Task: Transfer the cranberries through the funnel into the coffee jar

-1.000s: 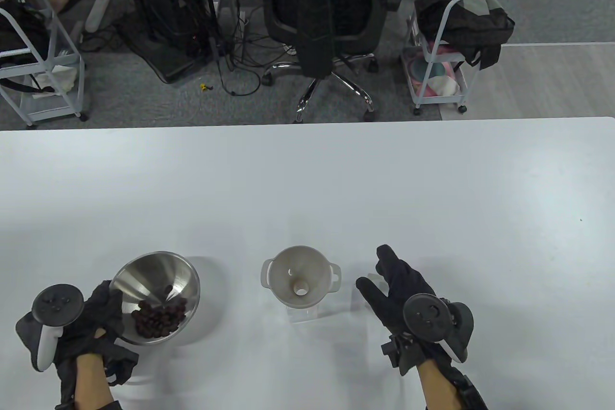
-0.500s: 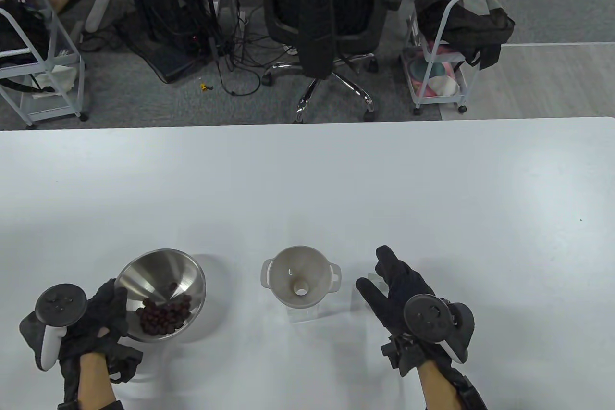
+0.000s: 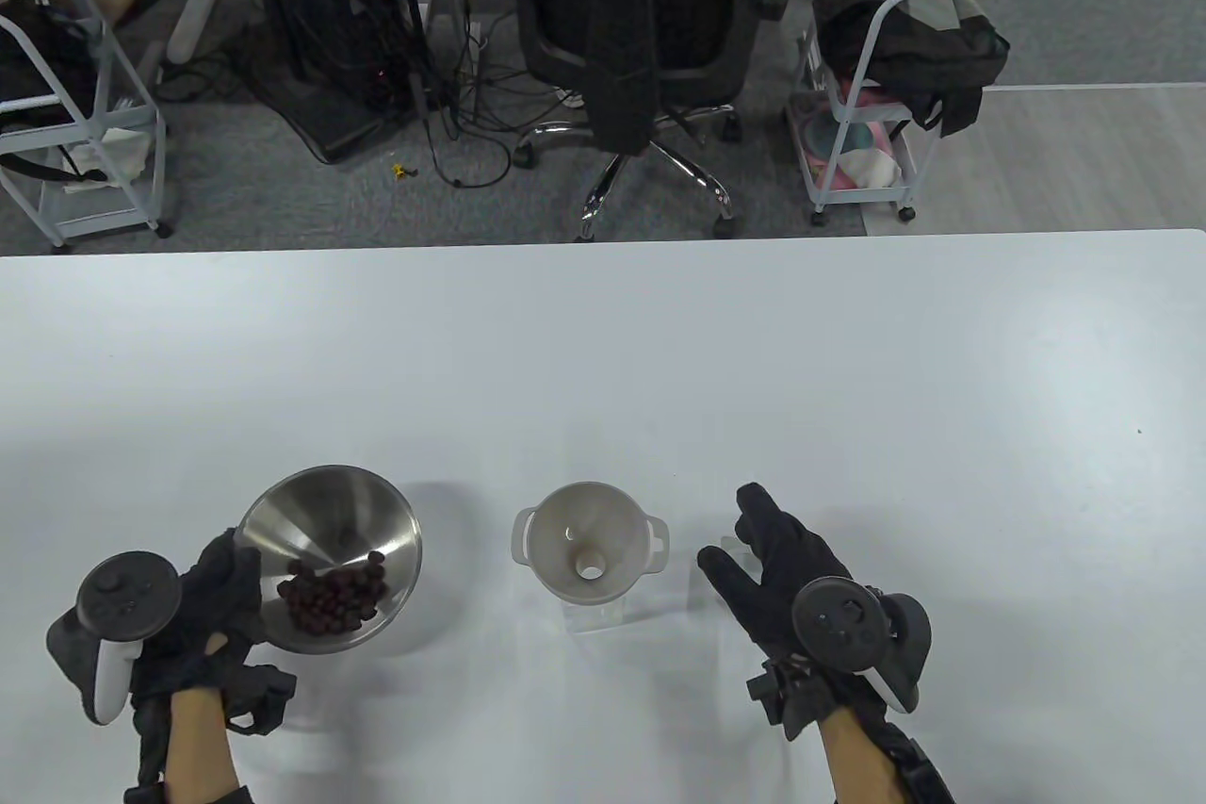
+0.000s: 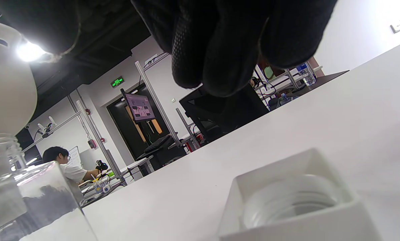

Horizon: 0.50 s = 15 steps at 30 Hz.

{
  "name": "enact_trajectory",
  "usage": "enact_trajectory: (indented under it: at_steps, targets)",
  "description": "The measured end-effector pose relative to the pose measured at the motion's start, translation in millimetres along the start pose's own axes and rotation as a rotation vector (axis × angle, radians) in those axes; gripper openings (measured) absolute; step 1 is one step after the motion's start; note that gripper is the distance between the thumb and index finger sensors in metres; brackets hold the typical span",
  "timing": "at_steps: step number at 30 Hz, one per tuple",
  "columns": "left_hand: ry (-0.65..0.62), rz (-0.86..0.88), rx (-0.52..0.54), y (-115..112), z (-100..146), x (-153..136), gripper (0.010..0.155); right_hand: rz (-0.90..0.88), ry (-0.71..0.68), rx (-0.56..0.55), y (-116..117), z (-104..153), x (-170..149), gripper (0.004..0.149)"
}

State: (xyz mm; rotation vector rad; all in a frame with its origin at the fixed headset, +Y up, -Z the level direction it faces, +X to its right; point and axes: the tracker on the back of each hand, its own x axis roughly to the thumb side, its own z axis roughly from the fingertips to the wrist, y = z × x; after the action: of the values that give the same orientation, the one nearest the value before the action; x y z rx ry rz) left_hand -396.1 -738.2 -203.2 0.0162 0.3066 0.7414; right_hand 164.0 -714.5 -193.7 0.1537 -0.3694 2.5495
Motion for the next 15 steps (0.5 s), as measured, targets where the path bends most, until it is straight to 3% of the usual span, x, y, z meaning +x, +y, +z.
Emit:
enact_trajectory:
  at_steps: [15]
  targets:
    - [-0.038,0.187,0.129,-4,11,46,0.044,-0.005,0.026,-0.005,-2,1,-3,0.077]
